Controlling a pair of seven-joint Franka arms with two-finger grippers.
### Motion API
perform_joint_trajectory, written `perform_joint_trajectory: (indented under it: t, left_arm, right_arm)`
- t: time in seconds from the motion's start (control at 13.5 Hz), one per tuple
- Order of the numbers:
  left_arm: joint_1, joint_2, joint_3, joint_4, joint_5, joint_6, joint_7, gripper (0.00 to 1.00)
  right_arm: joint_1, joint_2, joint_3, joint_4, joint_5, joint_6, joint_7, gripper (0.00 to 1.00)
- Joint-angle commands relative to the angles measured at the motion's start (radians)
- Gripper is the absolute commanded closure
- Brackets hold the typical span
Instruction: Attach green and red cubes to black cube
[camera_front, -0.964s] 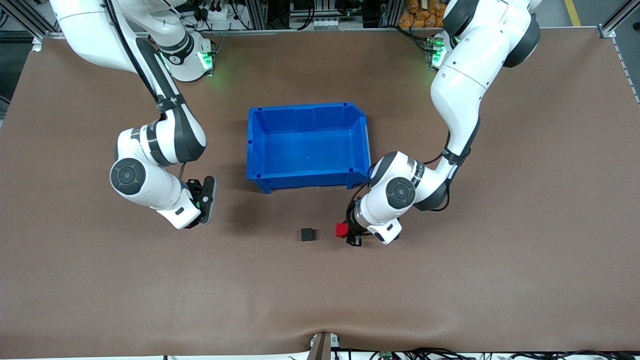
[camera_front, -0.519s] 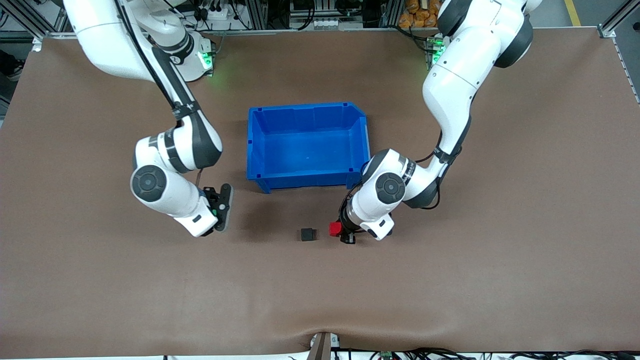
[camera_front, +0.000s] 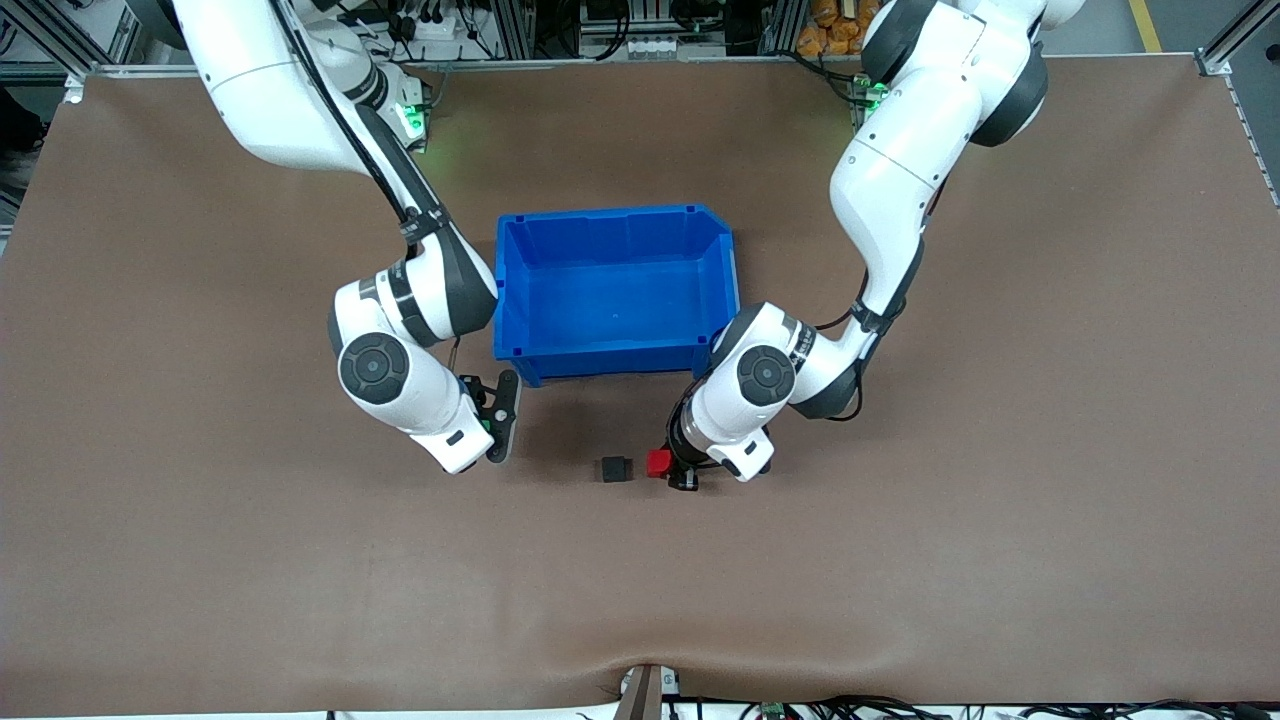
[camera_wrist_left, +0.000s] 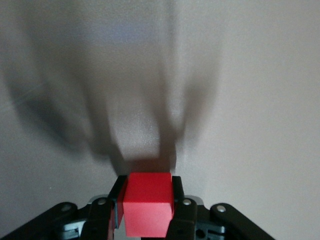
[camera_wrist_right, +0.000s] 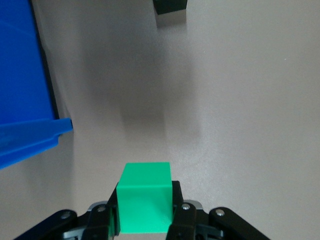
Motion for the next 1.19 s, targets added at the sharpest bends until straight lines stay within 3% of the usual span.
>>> perform_joint_trajectory:
  t: [0.0, 1.11]
  left_arm:
    - [-0.036, 0.031, 0.031, 0.040, -0.018, 0.003, -0.017, 1.00]
    - [-0.070, 0.064, 0.047, 0.092, -0.061, 0.001, -0.043, 1.00]
  right_arm:
    - [0.021, 0.034, -0.007, 0.055, -0.009, -0.011, 0.056, 1.00]
    - [0.018, 0.094, -0.010, 0.130, -0.014, -0.010, 0.073, 1.00]
